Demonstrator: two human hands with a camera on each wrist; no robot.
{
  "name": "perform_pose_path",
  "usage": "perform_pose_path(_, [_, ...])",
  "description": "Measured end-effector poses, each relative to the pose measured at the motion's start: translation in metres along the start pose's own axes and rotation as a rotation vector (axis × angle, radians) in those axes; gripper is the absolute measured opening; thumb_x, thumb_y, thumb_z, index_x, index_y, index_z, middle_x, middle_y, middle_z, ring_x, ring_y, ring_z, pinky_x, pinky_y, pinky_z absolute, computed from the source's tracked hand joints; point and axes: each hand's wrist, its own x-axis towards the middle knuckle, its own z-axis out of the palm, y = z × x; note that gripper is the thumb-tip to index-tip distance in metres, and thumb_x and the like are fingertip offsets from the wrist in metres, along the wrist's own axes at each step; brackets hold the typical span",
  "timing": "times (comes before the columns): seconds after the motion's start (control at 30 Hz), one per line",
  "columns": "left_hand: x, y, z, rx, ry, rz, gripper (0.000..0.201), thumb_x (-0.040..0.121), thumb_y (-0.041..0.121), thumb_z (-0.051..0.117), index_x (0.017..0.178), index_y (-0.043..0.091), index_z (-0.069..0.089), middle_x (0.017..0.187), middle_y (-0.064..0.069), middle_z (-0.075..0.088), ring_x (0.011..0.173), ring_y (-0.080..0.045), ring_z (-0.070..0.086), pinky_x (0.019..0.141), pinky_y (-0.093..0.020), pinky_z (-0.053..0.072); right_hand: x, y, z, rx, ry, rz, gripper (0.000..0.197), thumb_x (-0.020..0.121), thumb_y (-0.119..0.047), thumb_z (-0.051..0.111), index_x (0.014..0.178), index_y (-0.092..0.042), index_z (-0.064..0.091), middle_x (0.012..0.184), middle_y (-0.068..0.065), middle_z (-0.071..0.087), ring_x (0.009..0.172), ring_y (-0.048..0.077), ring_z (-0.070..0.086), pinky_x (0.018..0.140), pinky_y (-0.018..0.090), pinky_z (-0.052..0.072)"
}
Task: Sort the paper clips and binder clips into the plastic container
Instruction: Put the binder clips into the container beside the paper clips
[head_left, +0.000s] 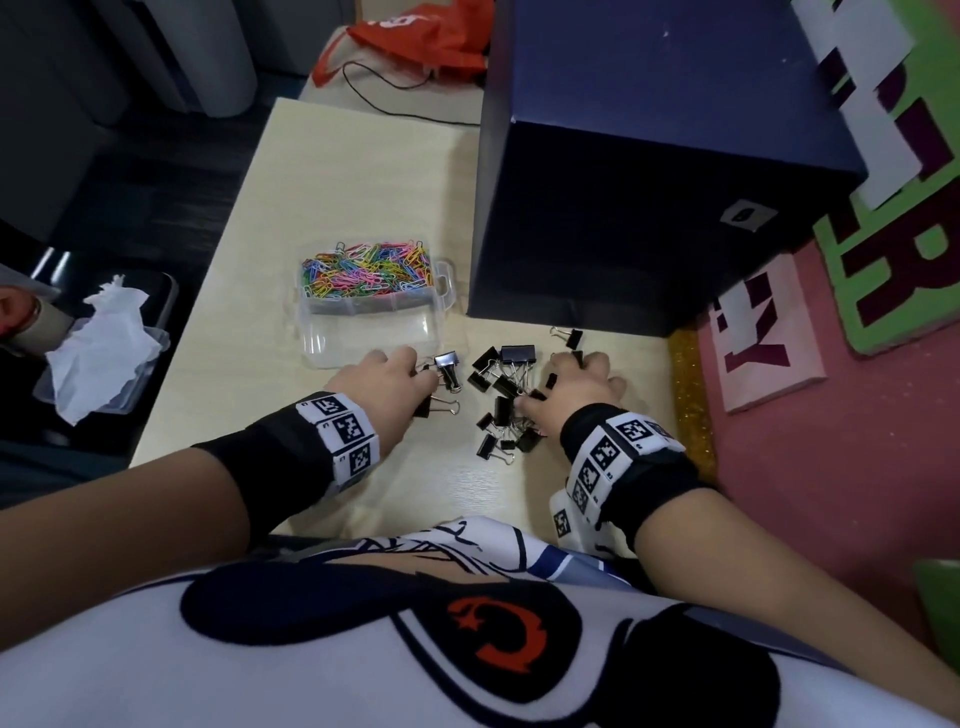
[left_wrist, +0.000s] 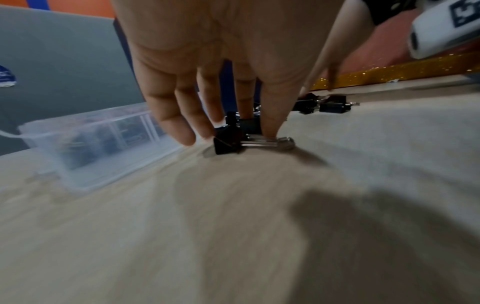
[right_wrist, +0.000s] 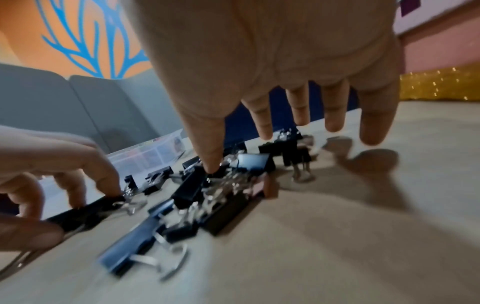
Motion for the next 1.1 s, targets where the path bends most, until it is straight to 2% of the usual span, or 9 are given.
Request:
perform_pose_path(0.13, [-0.004, -0.002, -0.004, -0.046, -0.089, -0.045, 0.049, 0.083, 0.007, 0.058, 0.125, 0.022, 0.038, 0.101, -0.005, 0.049, 0.078, -0.022, 0.044, 0.062, -0.035, 0.046, -0.006, -0.005, 0.015, 0.015, 0.028, -0.149, 0.041, 0.089, -0.032, 0.058, 0.128, -0.023, 0.047, 0.144, 0.006, 0.023, 0.125, 0.03, 0.03, 0.09, 0.035, 0.042])
perform_pose_path(0.27, [-0.011, -0.004, -0.004, -0.113, -0.053, -0.043, 0.049, 0.086, 0.009, 0.055, 0.13, 0.022, 0.038, 0.105, -0.006, 0.053, 0.089, -0.026, 0.054, 0.069, -0.037, 0.05, -0.006, -0.012, 0.017, 0.062, 0.037, -0.223, 0.03, 0.088, -0.019, 0.059, 0.117, -0.023, 0.052, 0.127, 0.006, 0.035, 0.116, 0.026, 0.038, 0.084, 0.029, 0.042])
perform_pose_path(0.37, [-0.015, -0.01, -0.01, -0.183, 0.057, -0.034, 0.036, 0.094, 0.018, 0.045, 0.13, 0.021, 0.043, 0.115, -0.006, 0.053, 0.099, -0.028, 0.057, 0.078, -0.039, 0.051, -0.004, -0.016, 0.013, 0.149, 0.026, -0.213, 0.033, 0.081, -0.007, 0.058, 0.108, -0.026, 0.05, 0.113, 0.003, 0.036, 0.104, 0.027, 0.048, 0.074, 0.027, 0.044])
perform_pose_path(0.53, [-0.01, -0.038, -0.031, -0.289, 0.314, -0.077, 0.026, 0.096, 0.025, 0.047, 0.115, 0.014, 0.061, 0.116, -0.006, 0.053, 0.096, -0.027, 0.06, 0.082, -0.033, 0.047, -0.005, -0.02, 0.002, 0.252, 0.016, -0.204, 0.034, 0.079, 0.0, 0.054, 0.098, -0.028, 0.052, 0.108, 0.002, 0.039, 0.086, 0.026, 0.057, 0.067, 0.039, 0.058])
perform_pose_path(0.63, [-0.004, -0.061, -0.042, -0.375, 0.379, -0.189, 0.02, 0.093, 0.025, 0.052, 0.101, 0.013, 0.066, 0.103, -0.006, 0.054, 0.093, -0.027, 0.058, 0.08, -0.034, 0.046, -0.006, -0.03, -0.011, 0.253, 0.0, -0.279, 0.039, 0.081, 0.002, 0.053, 0.104, -0.029, 0.057, 0.114, 0.002, 0.046, 0.086, 0.017, 0.053, 0.071, 0.027, 0.05])
perform_pose_path(0.73, [-0.001, -0.079, -0.043, -0.419, 0.372, -0.289, 0.017, 0.091, 0.028, 0.057, 0.093, 0.014, 0.067, 0.094, -0.004, 0.053, 0.091, -0.026, 0.059, 0.08, -0.033, 0.044, -0.011, -0.052, -0.024, 0.252, -0.044, -0.381, 0.041, 0.084, 0.0, 0.053, 0.107, -0.033, 0.06, 0.117, -0.001, 0.052, 0.094, 0.016, 0.054, 0.075, 0.024, 0.048])
perform_pose_path(0.87, [-0.001, -0.089, -0.038, -0.434, 0.347, -0.348, 0.023, 0.093, 0.03, 0.055, 0.107, 0.014, 0.065, 0.104, -0.011, 0.058, 0.095, -0.028, 0.058, 0.081, -0.031, 0.043, -0.012, -0.095, -0.03, 0.233, -0.042, -0.526, 0.047, 0.085, 0.005, 0.049, 0.108, -0.035, 0.062, 0.117, 0.0, 0.053, 0.099, 0.019, 0.055, 0.084, 0.026, 0.048])
perform_pose_path(1.0, [0.0, -0.091, -0.034, -0.489, 0.316, -0.385, 0.033, 0.094, 0.024, 0.052, 0.125, 0.014, 0.058, 0.115, -0.014, 0.057, 0.104, -0.032, 0.057, 0.087, -0.036, 0.044, -0.008, -0.125, -0.035, 0.141, -0.071, -0.637, 0.052, 0.091, -0.006, 0.049, 0.133, -0.036, 0.05, 0.131, 0.003, 0.051, 0.114, 0.022, 0.052, 0.092, 0.024, 0.039])
perform_pose_path(1.1, [-0.003, -0.089, -0.032, -0.528, 0.333, -0.365, 0.03, 0.094, 0.021, 0.051, 0.122, 0.014, 0.058, 0.119, -0.012, 0.053, 0.101, -0.031, 0.058, 0.086, -0.036, 0.045, -0.007, -0.127, -0.043, 0.064, -0.088, -0.63, 0.05, 0.095, -0.014, 0.048, 0.142, -0.031, 0.041, 0.141, 0.004, 0.047, 0.123, 0.023, 0.05, 0.099, 0.027, 0.04])
